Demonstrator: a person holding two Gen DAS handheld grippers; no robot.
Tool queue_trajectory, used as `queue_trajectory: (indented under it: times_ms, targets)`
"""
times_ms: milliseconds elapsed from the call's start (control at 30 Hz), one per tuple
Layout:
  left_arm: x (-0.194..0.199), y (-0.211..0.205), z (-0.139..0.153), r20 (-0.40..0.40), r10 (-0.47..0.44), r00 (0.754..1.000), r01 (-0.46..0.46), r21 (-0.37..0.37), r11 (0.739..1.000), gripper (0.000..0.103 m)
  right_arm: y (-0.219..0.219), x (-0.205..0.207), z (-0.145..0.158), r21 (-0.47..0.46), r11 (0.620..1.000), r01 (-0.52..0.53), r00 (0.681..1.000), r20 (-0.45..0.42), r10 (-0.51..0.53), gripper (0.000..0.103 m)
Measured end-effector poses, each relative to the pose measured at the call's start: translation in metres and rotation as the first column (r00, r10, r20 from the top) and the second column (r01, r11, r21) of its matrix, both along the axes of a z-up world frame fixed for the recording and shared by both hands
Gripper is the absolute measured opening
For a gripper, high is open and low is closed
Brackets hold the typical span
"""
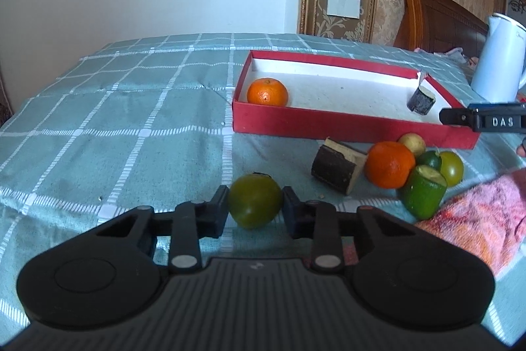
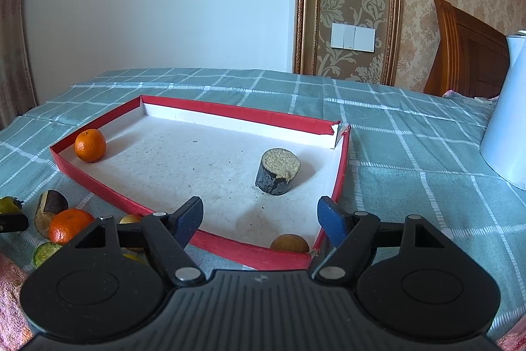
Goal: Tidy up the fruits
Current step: 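Close the left gripper on the large green tomato, then carry the green tomato into the red box and open the left gripper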
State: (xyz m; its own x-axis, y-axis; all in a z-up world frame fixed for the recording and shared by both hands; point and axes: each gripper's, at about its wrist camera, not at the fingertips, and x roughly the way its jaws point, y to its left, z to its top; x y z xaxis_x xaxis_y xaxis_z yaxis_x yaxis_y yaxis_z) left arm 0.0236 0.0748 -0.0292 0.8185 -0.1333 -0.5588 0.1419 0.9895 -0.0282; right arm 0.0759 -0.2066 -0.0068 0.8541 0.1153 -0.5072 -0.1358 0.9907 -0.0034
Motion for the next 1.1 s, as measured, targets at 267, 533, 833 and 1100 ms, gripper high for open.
queue_trajectory:
  times_ms: [267,533,833,1100]
  targets:
    - [0.011,-0.021,0.034,0.083,-0.053,0.995,0.051,0.028,0.998,0.03,0.0,-0.001,0.001,0.004,1.0,0.004,1.0,-0.001,-0.004,0.077]
    - [0.06,-0.048,0.047,0.075,-0.093,0.993,0.091,0.024,0.996,0.03,0.001,-0.002,0.001,0.002,1.0,0.011,1.0,0.001,-0.011,0.078]
    - [0.129,-0.069,0.029,-0.01,-0.091,0.996,0.091,0.031,0.995,0.03,0.003,-0.002,0.0,-0.02,0.999,0.033,0.999,0.009,-0.032,0.084]
    - [0.149,-0.078,0.017,-0.036,-0.102,0.994,0.103,0.04,0.994,0.031,0.003,0.002,-0.001,-0.019,0.999,0.039,0.999,0.001,-0.039,0.084]
